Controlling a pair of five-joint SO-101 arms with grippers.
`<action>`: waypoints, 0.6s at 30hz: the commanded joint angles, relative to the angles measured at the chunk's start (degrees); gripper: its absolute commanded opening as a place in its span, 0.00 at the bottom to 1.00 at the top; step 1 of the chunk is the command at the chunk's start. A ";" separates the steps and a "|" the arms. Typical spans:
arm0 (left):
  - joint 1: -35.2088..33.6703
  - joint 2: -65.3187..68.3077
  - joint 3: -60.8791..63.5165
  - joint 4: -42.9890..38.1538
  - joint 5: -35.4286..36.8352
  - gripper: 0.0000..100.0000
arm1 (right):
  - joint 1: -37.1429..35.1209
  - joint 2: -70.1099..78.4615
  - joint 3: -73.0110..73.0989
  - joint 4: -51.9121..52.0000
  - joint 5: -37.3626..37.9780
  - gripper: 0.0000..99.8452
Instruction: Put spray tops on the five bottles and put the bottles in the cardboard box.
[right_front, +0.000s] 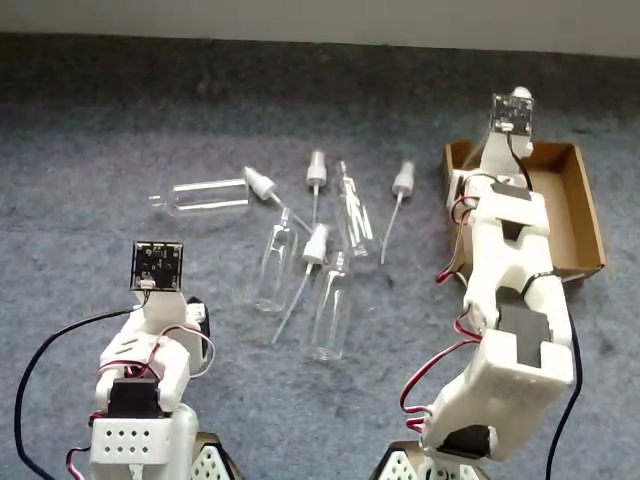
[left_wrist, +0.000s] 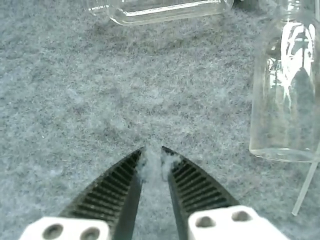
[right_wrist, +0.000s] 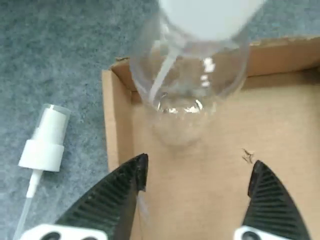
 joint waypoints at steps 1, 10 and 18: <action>-0.40 -0.48 -0.31 -1.23 0.35 0.01 | -0.57 -5.23 -2.59 3.30 0.35 0.29; -0.40 -0.48 -0.31 -1.23 0.35 0.01 | -0.92 -16.75 -2.15 6.02 0.35 0.29; -0.40 -0.48 -0.31 -1.23 0.35 0.01 | -2.24 -26.07 -2.33 19.12 0.44 0.29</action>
